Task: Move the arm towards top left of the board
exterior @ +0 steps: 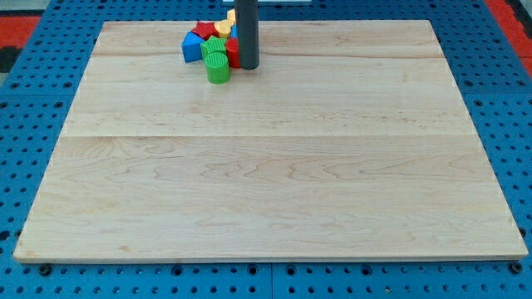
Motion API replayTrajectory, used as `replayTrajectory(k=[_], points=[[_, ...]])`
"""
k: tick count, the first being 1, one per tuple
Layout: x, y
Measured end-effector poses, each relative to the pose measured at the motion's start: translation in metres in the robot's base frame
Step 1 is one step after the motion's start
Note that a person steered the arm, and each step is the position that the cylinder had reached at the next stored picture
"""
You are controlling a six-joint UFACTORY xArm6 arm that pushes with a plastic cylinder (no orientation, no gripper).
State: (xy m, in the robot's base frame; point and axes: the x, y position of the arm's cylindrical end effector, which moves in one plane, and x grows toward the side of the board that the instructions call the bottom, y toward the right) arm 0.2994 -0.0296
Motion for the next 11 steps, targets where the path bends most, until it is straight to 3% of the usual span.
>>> replayTrajectory(k=[5, 7, 9, 11], points=[[0.042, 0.012], [0.081, -0.044], [0.024, -0.187], [-0.108, -0.199]])
